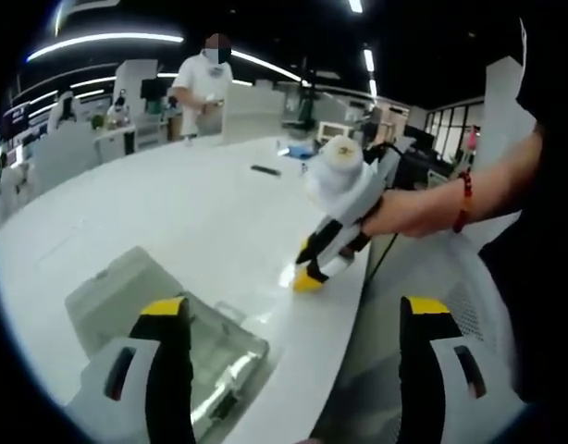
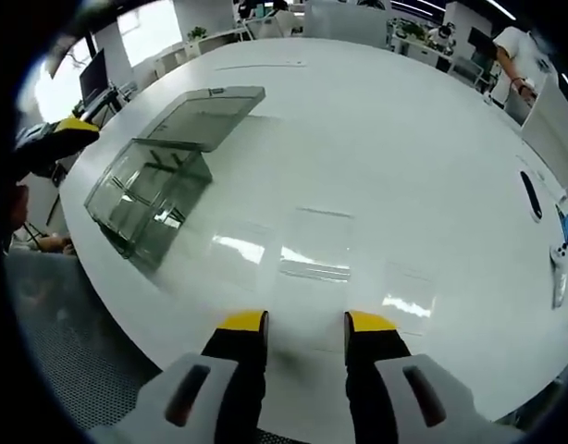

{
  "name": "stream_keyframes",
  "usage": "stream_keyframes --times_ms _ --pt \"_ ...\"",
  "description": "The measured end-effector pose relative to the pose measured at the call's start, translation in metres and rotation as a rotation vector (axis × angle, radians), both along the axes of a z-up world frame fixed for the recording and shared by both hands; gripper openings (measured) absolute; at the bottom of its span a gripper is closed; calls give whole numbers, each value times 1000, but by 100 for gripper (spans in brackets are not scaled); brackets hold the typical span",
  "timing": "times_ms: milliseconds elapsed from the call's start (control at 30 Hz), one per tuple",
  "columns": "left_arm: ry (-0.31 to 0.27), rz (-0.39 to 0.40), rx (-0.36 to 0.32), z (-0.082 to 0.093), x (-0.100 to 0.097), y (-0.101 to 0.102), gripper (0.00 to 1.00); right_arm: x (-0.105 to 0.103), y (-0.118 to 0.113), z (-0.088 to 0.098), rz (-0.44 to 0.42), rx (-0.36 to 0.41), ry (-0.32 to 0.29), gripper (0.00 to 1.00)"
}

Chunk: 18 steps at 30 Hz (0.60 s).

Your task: Insert the divider into the dual guide fixture by aligning both edges with the guide slots and pushing it downward to the bottom, including one-sided entry, uneven engagement, binding, and posture correction.

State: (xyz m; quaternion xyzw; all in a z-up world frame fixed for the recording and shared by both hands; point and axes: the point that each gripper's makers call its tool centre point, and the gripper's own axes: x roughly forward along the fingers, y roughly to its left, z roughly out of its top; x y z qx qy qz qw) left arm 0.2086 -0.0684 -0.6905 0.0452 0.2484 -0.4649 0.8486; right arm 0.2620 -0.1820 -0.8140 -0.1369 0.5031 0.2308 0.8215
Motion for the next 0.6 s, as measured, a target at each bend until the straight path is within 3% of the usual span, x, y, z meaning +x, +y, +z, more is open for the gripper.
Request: stream_keyframes --times_ms 600 --pt "3 13 -14 3 3 -4 91 3 0 15 12 8 -45 29"
